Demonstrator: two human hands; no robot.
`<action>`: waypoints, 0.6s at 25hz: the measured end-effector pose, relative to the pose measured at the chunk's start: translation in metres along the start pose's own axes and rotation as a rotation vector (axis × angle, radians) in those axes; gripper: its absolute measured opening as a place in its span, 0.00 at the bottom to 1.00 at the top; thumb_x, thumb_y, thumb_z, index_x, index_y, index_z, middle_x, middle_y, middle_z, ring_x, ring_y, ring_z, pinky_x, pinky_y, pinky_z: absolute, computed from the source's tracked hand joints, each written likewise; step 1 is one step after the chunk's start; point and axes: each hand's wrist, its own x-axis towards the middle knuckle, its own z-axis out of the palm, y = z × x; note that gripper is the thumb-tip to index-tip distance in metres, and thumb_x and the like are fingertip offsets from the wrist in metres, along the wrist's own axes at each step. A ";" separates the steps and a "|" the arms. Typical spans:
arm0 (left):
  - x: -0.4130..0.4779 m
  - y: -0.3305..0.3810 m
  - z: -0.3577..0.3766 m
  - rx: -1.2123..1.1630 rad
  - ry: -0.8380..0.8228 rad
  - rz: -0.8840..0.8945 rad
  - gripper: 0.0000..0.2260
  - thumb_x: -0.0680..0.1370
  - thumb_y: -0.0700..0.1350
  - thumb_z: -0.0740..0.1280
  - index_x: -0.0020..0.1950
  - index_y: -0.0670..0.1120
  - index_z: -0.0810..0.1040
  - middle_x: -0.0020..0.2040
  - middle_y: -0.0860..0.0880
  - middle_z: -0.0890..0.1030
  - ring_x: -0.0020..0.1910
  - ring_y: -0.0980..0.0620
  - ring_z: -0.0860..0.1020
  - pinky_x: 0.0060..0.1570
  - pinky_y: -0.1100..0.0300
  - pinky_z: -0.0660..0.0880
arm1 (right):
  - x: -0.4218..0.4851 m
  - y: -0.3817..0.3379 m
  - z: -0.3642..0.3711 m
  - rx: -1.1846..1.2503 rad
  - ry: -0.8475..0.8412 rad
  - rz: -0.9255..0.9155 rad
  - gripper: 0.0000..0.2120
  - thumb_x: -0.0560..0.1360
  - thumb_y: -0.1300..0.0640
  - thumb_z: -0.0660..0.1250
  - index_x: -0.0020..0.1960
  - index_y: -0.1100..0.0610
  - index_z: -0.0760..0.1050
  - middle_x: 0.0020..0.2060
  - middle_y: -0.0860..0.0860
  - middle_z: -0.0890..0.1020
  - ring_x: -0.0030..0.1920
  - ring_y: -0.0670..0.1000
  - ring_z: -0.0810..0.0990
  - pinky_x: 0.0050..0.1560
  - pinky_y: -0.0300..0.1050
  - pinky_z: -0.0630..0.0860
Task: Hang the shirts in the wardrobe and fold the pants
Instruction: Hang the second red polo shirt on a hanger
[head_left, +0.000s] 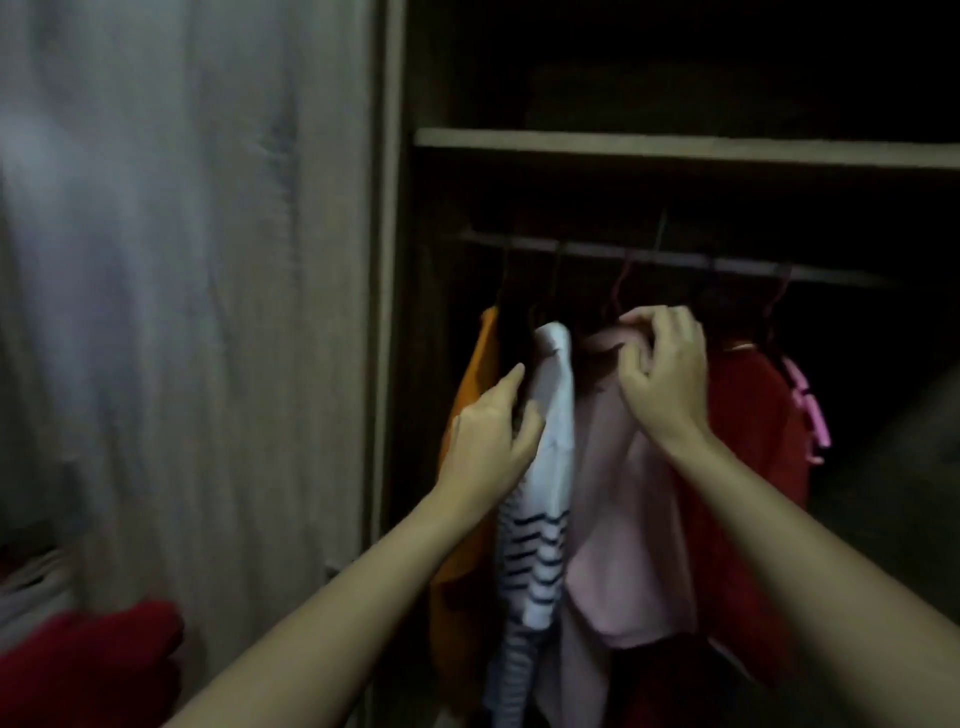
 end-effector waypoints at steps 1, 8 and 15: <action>-0.005 -0.004 -0.007 0.012 -0.018 -0.013 0.22 0.78 0.46 0.62 0.70 0.40 0.69 0.64 0.42 0.77 0.61 0.47 0.77 0.61 0.56 0.71 | -0.011 -0.007 0.001 0.006 0.001 -0.019 0.11 0.70 0.65 0.61 0.51 0.60 0.76 0.47 0.58 0.77 0.50 0.56 0.74 0.53 0.37 0.63; -0.155 -0.140 -0.189 0.375 -0.170 -0.305 0.20 0.79 0.46 0.61 0.69 0.41 0.69 0.64 0.41 0.77 0.62 0.43 0.75 0.61 0.54 0.68 | -0.178 -0.162 0.105 0.186 -0.385 0.099 0.14 0.70 0.56 0.58 0.50 0.61 0.76 0.46 0.60 0.77 0.50 0.60 0.76 0.55 0.49 0.69; -0.256 -0.248 -0.382 0.719 -0.131 -0.669 0.19 0.79 0.45 0.60 0.67 0.38 0.70 0.62 0.37 0.77 0.60 0.39 0.75 0.57 0.50 0.69 | -0.264 -0.307 0.191 0.326 -0.750 0.127 0.10 0.71 0.66 0.67 0.52 0.66 0.76 0.48 0.63 0.79 0.52 0.62 0.77 0.58 0.53 0.70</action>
